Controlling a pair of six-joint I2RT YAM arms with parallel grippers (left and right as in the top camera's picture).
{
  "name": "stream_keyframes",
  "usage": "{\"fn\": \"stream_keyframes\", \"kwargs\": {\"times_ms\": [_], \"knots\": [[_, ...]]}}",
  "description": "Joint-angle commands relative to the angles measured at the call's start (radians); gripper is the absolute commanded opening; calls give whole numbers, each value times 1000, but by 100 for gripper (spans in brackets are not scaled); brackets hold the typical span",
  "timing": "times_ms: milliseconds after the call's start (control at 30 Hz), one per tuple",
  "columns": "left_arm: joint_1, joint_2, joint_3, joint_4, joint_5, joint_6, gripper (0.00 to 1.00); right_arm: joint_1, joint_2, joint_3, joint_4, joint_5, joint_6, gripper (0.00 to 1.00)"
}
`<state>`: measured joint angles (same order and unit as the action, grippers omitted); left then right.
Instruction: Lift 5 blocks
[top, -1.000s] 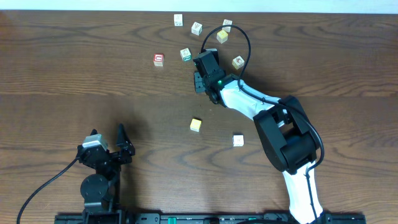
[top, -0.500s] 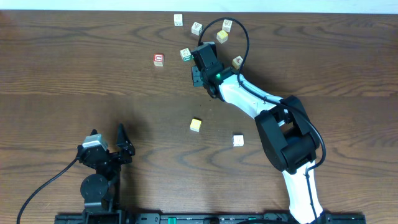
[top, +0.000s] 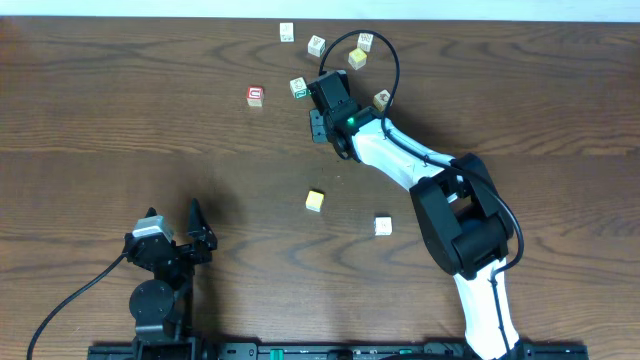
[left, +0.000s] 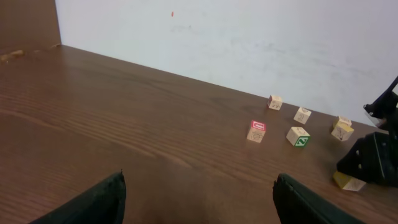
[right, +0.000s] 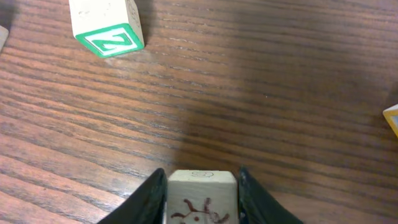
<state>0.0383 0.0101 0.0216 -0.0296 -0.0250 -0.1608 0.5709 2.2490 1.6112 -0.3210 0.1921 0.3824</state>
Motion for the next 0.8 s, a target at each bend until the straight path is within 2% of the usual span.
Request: {"fn": "stream_keyframes", "kwargs": {"times_ms": [0,167,367,500,767], "knots": [[4,-6,-18,-41,-12,-6,76,4,13,13,-2,14,-18,29],[4,-6,-18,-41,-12,-6,76,4,13,13,-13,14,-18,17],[4,-6,-18,-41,-12,-6,76,4,-43,13,-62,26,-18,8],[4,-6,-18,-41,-11,-5,76,2,-172,13,-142,91,-18,1],[4,-6,-18,-41,-11,-5,76,-47,-536,13,-396,137,-16,1]]}}
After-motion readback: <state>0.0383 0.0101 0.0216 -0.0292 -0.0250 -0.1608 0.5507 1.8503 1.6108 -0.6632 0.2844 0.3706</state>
